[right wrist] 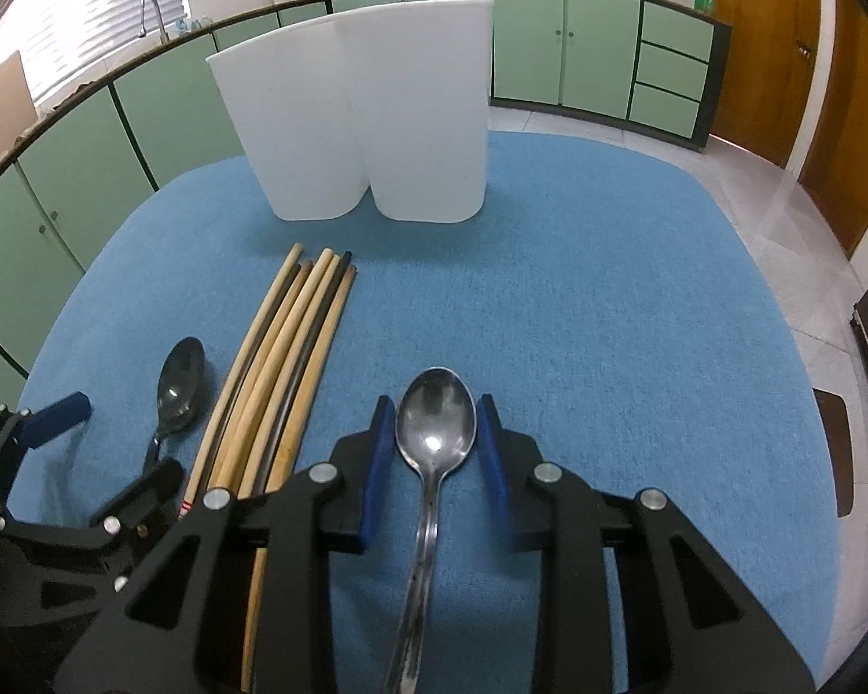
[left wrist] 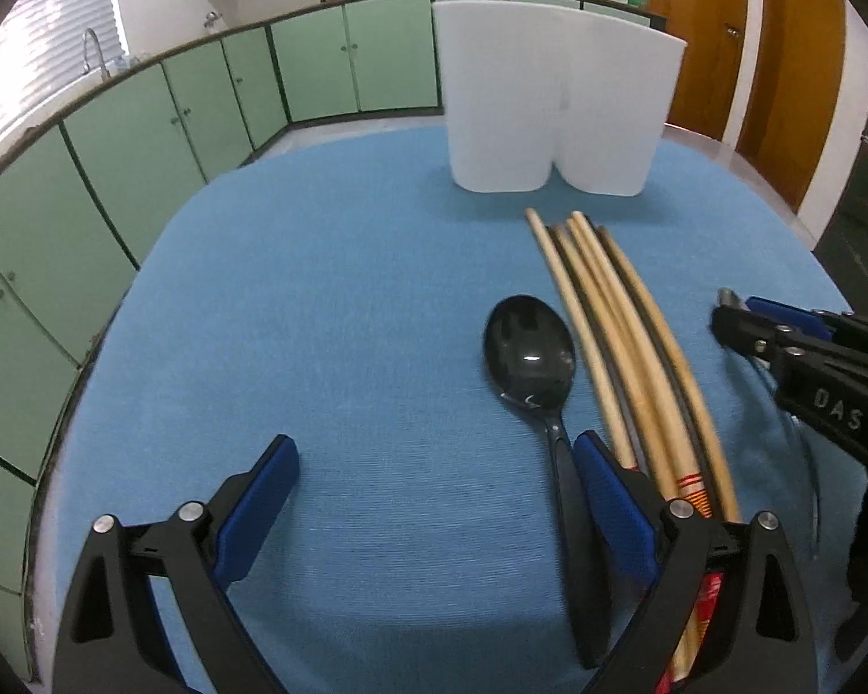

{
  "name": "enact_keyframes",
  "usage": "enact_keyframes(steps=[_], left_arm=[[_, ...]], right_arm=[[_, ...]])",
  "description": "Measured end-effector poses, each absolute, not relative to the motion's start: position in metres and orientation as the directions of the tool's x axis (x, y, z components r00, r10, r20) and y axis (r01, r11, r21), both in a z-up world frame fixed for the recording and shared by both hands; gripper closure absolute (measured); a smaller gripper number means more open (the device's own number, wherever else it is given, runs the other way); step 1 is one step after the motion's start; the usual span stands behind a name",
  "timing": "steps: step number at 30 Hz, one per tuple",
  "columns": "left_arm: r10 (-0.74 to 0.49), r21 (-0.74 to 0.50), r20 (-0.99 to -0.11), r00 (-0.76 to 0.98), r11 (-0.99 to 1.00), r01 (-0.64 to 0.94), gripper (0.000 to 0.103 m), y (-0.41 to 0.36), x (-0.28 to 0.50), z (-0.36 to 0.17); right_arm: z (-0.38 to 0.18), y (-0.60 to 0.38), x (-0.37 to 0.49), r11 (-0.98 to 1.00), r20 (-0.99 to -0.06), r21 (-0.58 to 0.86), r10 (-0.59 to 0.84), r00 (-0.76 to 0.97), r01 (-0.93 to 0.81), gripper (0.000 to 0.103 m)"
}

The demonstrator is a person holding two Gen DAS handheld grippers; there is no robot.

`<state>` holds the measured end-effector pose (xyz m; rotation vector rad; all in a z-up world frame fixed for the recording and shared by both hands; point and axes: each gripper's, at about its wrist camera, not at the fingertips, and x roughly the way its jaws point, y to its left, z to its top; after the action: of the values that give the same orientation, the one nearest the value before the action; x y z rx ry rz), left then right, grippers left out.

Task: Organize utensils
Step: 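Move the right tool to the metal spoon while the left tool approaches the black spoon, then close the right tool on the metal spoon while the left tool grasps the black spoon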

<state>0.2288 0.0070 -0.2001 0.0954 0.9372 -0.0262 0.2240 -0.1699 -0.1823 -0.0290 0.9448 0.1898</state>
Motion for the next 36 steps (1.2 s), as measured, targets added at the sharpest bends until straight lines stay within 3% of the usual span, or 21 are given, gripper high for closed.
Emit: enact_keyframes(steps=[11,19,27,33,34,35,36], left_arm=[[-0.034,0.038,-0.791,0.611,0.994,0.104,0.007,0.012,0.235,-0.183],[0.000,0.083,-0.798,0.603,0.990,0.110,0.007,-0.005,0.269,-0.184],[-0.026,0.028,-0.821,0.571,0.996,0.086,0.009,0.000,0.277,-0.192],[-0.074,-0.016,-0.827,0.557,0.994,0.107,0.034,0.002,0.279,-0.194],[-0.082,-0.022,-0.827,0.557,0.993,0.113,0.044,0.001,0.279,-0.194],[-0.097,-0.034,-0.825,0.557,0.992,0.123,0.057,0.001,0.278,-0.193],[-0.121,-0.053,-0.823,0.555,0.989,0.138,0.063,0.000,0.278,-0.192]], right_arm=[[-0.179,-0.153,0.228,0.984,-0.817,0.009,0.109,0.566,-0.176,0.071],[-0.180,-0.159,0.238,0.986,-0.826,0.023,0.113,0.553,-0.167,0.068],[-0.177,-0.164,0.250,0.984,-0.841,0.049,0.134,0.524,-0.173,0.066],[-0.176,-0.163,0.261,0.984,-0.863,0.052,0.132,0.488,-0.173,0.066],[-0.175,-0.163,0.265,0.982,-0.865,0.059,0.141,0.481,-0.181,0.074],[-0.174,-0.163,0.268,0.981,-0.868,0.065,0.146,0.475,-0.183,0.075],[-0.173,-0.160,0.268,0.980,-0.869,0.069,0.150,0.471,-0.184,0.076]])
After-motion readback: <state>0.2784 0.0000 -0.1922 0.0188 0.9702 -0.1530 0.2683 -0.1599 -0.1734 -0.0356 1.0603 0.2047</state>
